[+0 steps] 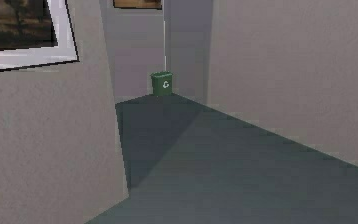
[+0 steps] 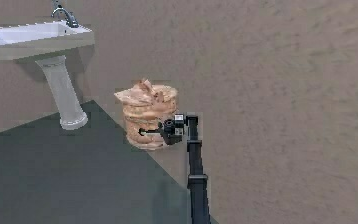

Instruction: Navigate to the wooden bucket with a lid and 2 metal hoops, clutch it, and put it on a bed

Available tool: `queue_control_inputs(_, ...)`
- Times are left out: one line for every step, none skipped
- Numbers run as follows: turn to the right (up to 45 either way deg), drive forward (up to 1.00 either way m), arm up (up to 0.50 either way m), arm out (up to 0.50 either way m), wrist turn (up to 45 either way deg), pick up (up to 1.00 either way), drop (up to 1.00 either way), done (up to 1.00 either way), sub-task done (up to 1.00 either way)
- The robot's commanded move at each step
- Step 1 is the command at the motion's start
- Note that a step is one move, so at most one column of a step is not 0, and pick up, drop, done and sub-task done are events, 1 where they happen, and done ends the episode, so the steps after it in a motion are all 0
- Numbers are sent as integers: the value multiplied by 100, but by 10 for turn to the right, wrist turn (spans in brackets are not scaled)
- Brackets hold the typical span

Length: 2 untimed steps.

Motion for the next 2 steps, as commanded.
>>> queue_control_inputs(0,0,30,0,0,0,0,0,0)
queue_control_inputs(0,0,0,0,-450,0,0,0,0)
